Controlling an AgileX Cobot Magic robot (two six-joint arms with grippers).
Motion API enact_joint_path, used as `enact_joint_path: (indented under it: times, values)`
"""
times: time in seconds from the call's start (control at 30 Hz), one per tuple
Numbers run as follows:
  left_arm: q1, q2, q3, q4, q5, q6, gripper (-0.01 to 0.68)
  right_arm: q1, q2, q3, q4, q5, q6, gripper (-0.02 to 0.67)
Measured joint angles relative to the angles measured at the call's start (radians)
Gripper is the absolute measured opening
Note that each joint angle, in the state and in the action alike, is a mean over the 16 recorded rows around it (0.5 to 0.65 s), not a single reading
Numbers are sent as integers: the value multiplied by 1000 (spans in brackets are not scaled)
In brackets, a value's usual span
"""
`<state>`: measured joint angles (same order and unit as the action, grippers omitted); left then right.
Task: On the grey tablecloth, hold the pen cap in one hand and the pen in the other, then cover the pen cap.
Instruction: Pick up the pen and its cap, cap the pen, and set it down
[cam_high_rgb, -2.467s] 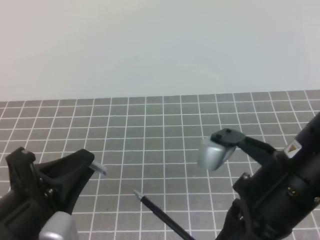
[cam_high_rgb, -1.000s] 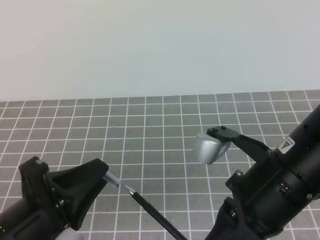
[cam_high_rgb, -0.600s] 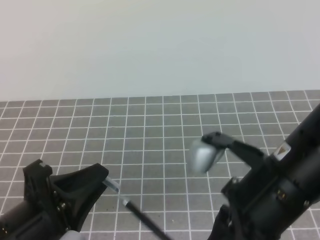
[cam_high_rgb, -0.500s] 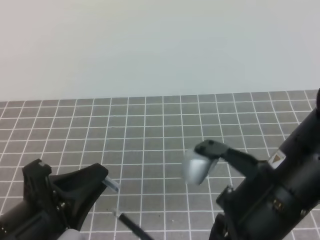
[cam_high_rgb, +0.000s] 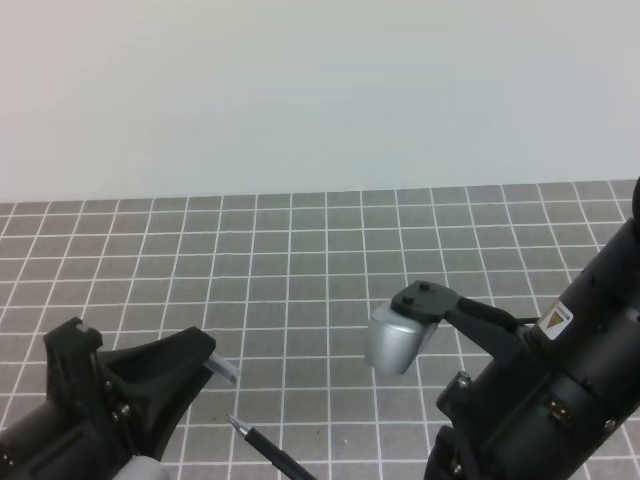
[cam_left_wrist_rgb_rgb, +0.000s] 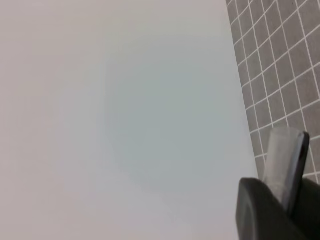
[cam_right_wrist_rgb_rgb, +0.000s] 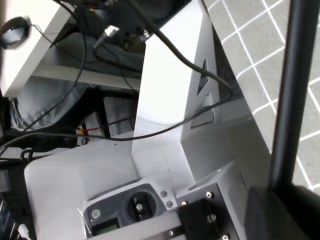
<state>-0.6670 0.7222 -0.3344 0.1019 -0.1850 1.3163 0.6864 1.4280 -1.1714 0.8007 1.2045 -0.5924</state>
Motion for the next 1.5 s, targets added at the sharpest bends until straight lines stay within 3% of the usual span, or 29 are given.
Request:
enact_joint_path:
  times: [0.97, 1.5]
  values:
    - [0, 0, 0, 43, 4, -2, 0, 0, 0, -72, -137, 0, 59, 1]
    - [0, 0, 0, 64, 1, -2, 0, 0, 8, -72, -95, 0, 39, -4]
